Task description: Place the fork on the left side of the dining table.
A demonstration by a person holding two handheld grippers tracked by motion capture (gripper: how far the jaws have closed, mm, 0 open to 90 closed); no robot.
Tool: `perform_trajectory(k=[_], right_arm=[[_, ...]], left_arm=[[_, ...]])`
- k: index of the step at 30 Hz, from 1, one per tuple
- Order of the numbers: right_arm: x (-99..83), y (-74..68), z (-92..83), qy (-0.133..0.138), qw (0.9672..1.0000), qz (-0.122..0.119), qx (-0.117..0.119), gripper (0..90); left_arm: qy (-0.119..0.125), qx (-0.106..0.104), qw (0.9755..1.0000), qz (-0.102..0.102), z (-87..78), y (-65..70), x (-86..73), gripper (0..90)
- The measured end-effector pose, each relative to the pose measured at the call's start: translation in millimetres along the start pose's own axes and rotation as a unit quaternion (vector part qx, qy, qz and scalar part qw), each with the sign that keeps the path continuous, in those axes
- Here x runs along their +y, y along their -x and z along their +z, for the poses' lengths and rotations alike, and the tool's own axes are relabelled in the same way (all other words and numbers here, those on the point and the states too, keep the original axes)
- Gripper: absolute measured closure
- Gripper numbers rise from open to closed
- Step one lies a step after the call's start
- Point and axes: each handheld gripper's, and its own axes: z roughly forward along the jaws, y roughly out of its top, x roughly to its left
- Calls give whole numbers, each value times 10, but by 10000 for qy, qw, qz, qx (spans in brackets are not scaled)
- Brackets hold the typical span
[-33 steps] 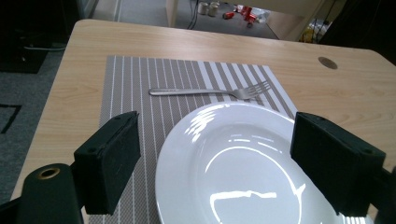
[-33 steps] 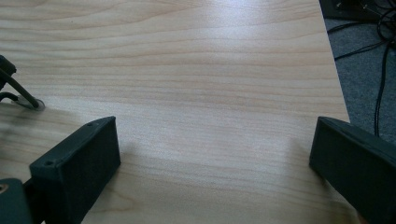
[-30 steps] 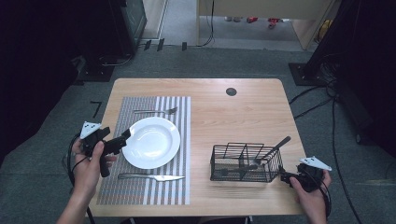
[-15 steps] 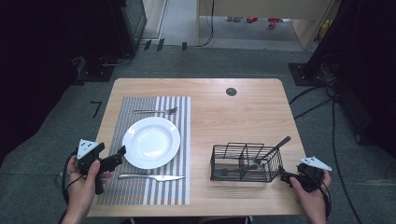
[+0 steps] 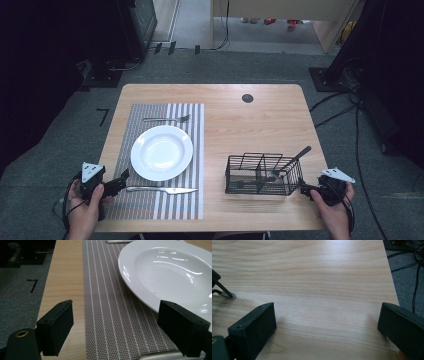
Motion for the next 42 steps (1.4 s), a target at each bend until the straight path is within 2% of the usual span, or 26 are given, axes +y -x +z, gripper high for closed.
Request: perform_trajectory(k=[3, 6, 12, 15, 20, 27, 30, 42], right_arm=[[0, 0, 0, 0, 10000, 0, -1, 14], [0, 0, 0, 0, 10000, 1, -1, 15], [0, 0, 0, 0, 10000, 0, -1, 15], [0, 0, 0, 1, 10000, -1, -1, 15], [0, 0, 0, 1, 10000, -1, -1, 15], [0, 0, 0, 0, 10000, 0, -1, 15], [0, 0, 0, 0, 10000, 1, 0, 15], [0, 1, 1, 5, 10000, -8, 4, 15]], left_arm=[[-78, 173, 9998, 31, 36, -44, -61, 139], [-128, 200, 9997, 9, 60, -71, -93, 139], [-290, 405, 9988, 29, 173, -121, -163, 139], [-354, 542, 9978, 153, 219, -107, -180, 139], [-458, 621, 9966, 281, 266, -91, -215, 139], [-479, 564, 9969, 256, 272, -105, -219, 139], [-532, 400, 9977, 79, 280, -159, -214, 139], [-536, 400, 9977, 103, 280, -158, -215, 138]])
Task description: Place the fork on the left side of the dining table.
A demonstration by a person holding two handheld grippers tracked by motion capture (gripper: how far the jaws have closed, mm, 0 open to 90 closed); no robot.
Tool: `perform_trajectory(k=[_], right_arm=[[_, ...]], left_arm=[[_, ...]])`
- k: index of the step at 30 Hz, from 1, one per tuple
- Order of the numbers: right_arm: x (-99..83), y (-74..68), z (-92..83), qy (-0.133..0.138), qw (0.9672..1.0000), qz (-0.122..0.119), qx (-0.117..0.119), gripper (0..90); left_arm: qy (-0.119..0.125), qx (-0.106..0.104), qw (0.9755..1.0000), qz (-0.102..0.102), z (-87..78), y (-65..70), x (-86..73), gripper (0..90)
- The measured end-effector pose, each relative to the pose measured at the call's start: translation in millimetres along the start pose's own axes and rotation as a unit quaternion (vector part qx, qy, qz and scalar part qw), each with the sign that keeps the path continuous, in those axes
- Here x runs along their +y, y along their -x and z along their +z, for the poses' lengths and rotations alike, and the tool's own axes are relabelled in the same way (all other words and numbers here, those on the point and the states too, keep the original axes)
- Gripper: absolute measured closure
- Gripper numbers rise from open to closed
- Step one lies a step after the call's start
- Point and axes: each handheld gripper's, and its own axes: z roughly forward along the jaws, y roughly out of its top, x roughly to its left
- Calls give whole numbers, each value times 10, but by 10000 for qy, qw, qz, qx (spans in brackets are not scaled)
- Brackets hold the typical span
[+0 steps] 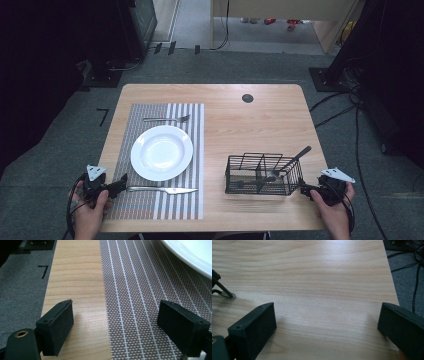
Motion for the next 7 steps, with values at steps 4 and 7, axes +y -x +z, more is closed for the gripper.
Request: perform_trajectory(k=[4, 7], right_arm=[[0, -1, -1, -4, 10000, 7, -5, 14], [0, -2, -1, -8, 10000, 15, -3, 14]], left_arm=[[0, 1, 10000, -1, 0, 0, 0, 138], [1, 2, 10000, -1, 0, 1, 0, 138]])
